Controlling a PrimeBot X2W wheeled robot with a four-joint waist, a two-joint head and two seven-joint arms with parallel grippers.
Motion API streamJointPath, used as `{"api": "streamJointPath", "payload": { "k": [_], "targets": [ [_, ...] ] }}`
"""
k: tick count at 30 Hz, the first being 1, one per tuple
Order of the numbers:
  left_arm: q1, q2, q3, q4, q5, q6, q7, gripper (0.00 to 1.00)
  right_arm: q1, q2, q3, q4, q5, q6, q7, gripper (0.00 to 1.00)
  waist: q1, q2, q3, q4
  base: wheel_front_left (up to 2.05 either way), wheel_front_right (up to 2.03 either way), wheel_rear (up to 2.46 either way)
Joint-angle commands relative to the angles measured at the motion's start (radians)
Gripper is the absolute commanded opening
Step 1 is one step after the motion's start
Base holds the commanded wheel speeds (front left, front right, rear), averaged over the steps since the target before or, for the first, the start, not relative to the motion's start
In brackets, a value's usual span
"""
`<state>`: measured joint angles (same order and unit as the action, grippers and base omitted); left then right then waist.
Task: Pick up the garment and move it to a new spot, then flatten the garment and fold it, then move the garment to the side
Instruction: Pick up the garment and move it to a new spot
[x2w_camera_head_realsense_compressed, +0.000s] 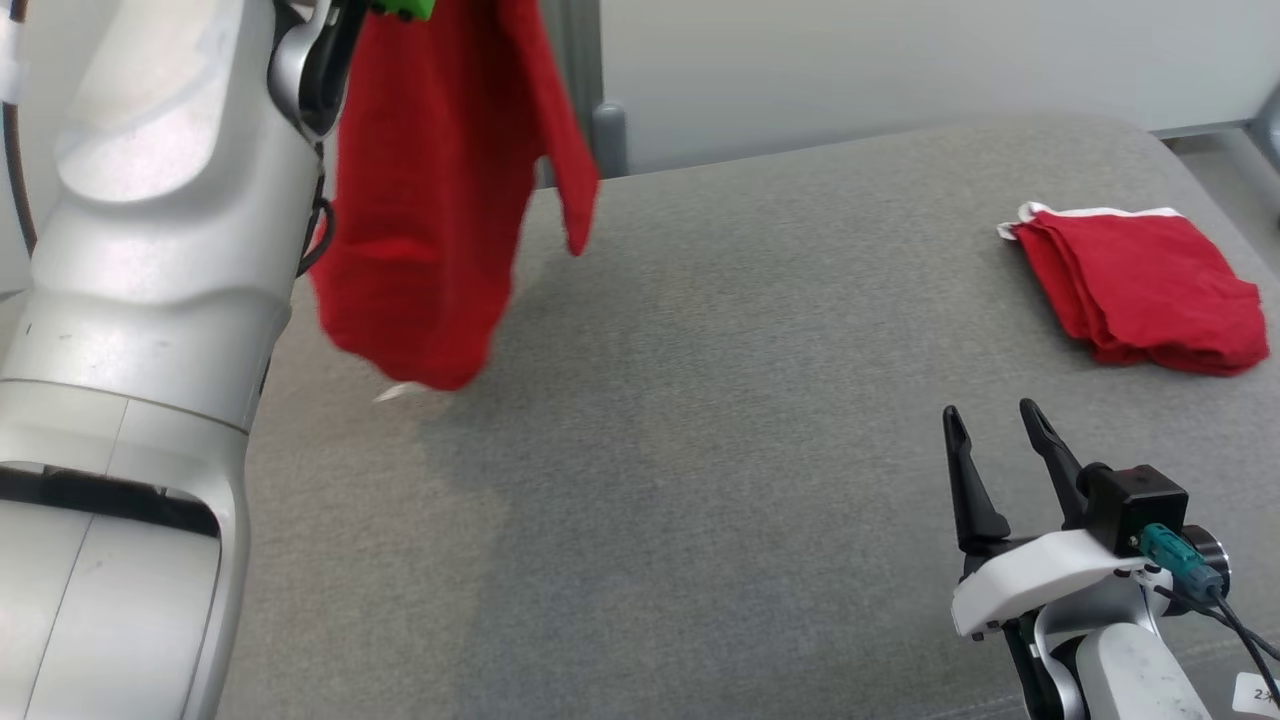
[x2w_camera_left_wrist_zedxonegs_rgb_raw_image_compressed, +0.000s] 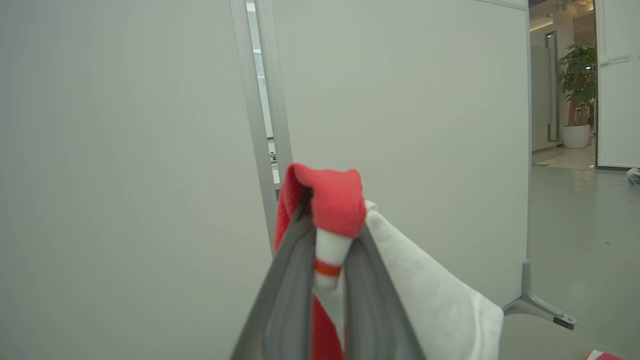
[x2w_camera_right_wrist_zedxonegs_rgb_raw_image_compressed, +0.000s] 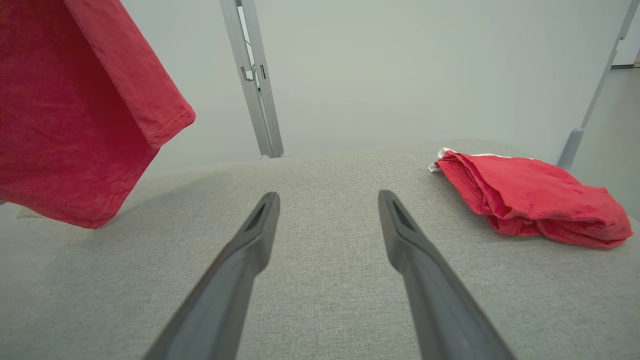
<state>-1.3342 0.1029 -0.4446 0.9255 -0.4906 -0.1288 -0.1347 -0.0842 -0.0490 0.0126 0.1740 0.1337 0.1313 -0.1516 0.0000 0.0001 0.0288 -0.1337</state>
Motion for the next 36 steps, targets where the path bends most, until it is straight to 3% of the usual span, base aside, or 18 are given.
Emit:
{"api": "streamJointPath", "payload": {
  "k": [1, 7, 13, 23, 29, 30, 32, 33, 34, 36],
  "targets": [
    [-0.024, -0.008, -0.005, -0.026, -0.029, -0.001, -0.014, 0.00, 0.014, -0.003, -0.006, 0.003, 0.008, -0.001, -0.009, 1.00, 0.0000, -0.0001, -0.036, -0.104, 0.00, 0.00, 0.00],
    [0.071, -0.022, -0.050, -0.079, -0.134, -0.001, 0.000, 0.00, 0.015, -0.002, -0.041, 0.011, 0.010, -0.001, -0.028, 1.00, 0.0000, -0.0001, 0.000, -0.089, 0.00, 0.00, 0.00],
    [0.282, -0.018, -0.072, -0.002, -0.191, 0.003, 0.007, 0.00, 0.009, -0.002, -0.068, 0.021, 0.005, -0.001, -0.044, 1.00, 0.0000, -0.0001, 0.027, -0.044, 0.00, 0.00, 0.00],
    [0.600, -0.037, -0.016, 0.184, -0.279, 0.107, -0.082, 0.00, -0.003, -0.003, -0.047, 0.049, 0.018, -0.001, -0.062, 1.00, 0.0000, -0.0001, 0.053, -0.005, 0.00, 0.00, 0.00],
    [0.664, -0.043, 0.002, 0.211, -0.296, 0.122, -0.117, 0.02, -0.005, -0.003, -0.041, 0.062, 0.010, -0.001, -0.066, 1.00, 0.0000, -0.0001, 0.055, 0.012, 0.00, 0.00, 0.00],
    [0.668, -0.044, 0.004, 0.209, -0.299, 0.121, -0.122, 0.30, -0.005, -0.003, -0.039, 0.062, 0.008, -0.001, -0.067, 1.00, 0.0000, -0.0001, 0.055, 0.015, 0.00, 0.00, 0.00],
    [0.679, -0.046, 0.006, 0.205, -0.299, 0.119, -0.125, 0.39, -0.007, -0.003, -0.036, 0.064, 0.005, -0.001, -0.066, 1.00, 0.0000, -0.0001, 0.056, 0.020, 0.00, 0.00, 0.00],
    [0.681, -0.047, 0.004, 0.203, -0.294, 0.120, -0.127, 0.56, -0.008, -0.003, -0.035, 0.064, 0.004, -0.001, -0.066, 1.00, 0.0000, -0.0001, 0.057, 0.022, 0.00, 0.00, 0.00],
    [0.678, -0.048, 0.007, 0.195, -0.290, 0.122, -0.130, 1.00, -0.009, -0.003, -0.033, 0.063, 0.004, -0.001, -0.066, 1.00, 0.0000, -0.0001, 0.058, 0.025, 0.00, 0.00, 0.00],
    [0.670, -0.047, 0.017, 0.176, -0.284, 0.126, -0.132, 1.00, -0.011, -0.003, -0.031, 0.061, 0.005, -0.001, -0.065, 1.00, 0.0000, -0.0001, 0.062, 0.030, 0.00, 0.00, 0.00]
  ]
}}
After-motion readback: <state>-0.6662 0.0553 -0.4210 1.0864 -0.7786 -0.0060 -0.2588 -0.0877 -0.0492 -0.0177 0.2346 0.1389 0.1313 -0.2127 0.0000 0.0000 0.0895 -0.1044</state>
